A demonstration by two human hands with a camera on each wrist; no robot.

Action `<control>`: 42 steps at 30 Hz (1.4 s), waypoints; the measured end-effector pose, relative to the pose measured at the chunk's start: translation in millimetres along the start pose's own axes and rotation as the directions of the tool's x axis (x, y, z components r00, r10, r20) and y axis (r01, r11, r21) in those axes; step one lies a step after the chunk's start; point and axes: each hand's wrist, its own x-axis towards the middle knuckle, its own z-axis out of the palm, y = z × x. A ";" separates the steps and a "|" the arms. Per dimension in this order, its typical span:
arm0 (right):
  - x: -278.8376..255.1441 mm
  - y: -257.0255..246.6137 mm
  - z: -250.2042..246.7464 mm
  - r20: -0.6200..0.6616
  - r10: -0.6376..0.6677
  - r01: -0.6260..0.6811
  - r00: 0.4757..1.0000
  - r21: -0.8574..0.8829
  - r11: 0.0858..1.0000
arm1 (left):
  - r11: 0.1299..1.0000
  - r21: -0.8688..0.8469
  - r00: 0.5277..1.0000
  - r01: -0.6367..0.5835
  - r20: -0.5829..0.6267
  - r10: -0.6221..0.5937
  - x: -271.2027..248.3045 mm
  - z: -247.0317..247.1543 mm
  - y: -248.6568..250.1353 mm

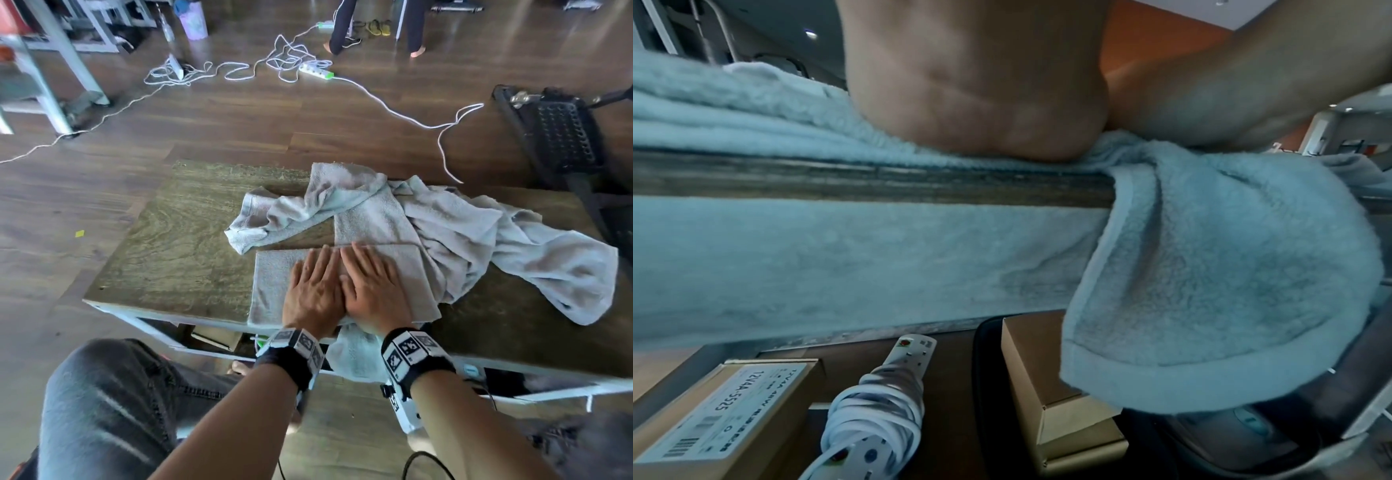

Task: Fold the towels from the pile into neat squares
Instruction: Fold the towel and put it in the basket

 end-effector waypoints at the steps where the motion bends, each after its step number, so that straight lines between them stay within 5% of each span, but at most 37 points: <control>1: -0.9 0.7 -0.9 0.001 -0.004 0.004 1.000 0.002 1.000 | 1.000 0.005 1.000 -0.002 -0.001 0.002 -0.4 -0.4 -0.9; 23: -33.4 42.6 -23.8 0.032 0.239 -0.239 0.970 -0.005 0.971 | 0.984 0.037 0.984 0.176 -0.032 -0.175 -24.4 -18.1 -61.8; 31: -31.7 44.0 -21.1 0.092 0.269 -0.271 0.959 0.005 0.963 | 0.898 -0.097 0.899 0.429 -0.051 -0.435 -45.1 -27.6 -71.7; 36: -29.9 41.5 -22.3 0.115 0.265 -0.267 0.957 0.003 0.964 | 0.873 -0.051 0.861 0.485 -0.151 -0.487 -39.4 -37.0 -56.6; 42: -19.4 57.5 -40.8 0.360 0.190 -0.239 0.914 0.096 0.966 | 0.825 -0.108 0.832 0.555 0.040 -0.554 -24.8 -74.9 -34.9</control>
